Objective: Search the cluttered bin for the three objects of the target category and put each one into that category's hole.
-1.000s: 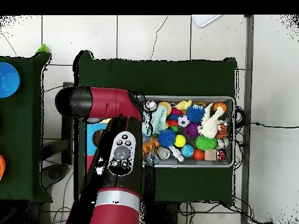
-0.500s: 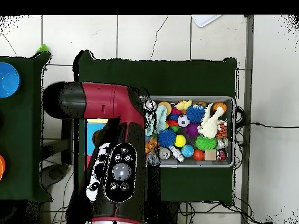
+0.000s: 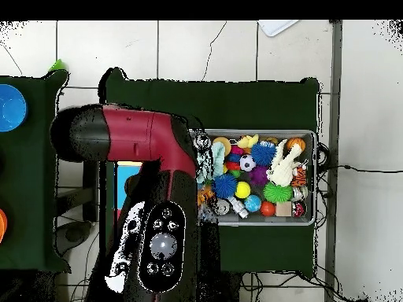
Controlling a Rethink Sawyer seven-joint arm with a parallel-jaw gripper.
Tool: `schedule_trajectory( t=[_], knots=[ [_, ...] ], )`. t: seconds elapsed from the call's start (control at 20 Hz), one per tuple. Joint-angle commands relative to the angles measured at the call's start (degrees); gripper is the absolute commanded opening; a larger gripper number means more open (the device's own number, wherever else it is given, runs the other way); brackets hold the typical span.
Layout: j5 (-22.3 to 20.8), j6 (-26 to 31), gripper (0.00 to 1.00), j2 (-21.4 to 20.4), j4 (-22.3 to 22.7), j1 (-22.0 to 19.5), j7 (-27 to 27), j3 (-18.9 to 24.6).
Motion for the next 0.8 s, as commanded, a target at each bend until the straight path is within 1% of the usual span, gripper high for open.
schedule_trajectory(
  t=[0.05, 0.15, 0.3, 0.4, 0.45, 0.6, 0.75, 0.8],
  knots=[
    [-4.46, -4.59, 0.0, 0.55, 5.76, -2.39, 5.83, 1.18],
    [-5.55, -9.19, 0.0, 0.06, 6.34, -2.73, 6.29, 0.8],
    [-7.11, -12.24, 0.0, -0.25, 6.33, -3.88, 5.03, 1.19],
    [-6.83, -15.13, 0.0, -0.93, 7.54, -5.43, 5.12, 2.97],
    [-6.98, -15.94, 0.0, -1.05, 7.63, -5.74, 5.39, 3.15],
    [-7.85, -15.88, 0.0, -1.77, 8.04, -6.56, 3.73, 4.07],
    [-7.85, -16.69, 0.0, -2.12, 8.49, -7.29, 4.18, 4.77],
    [-8.23, -16.63, 0.0, -2.45, 8.89, -7.55, 3.34, 5.34]
  ],
)
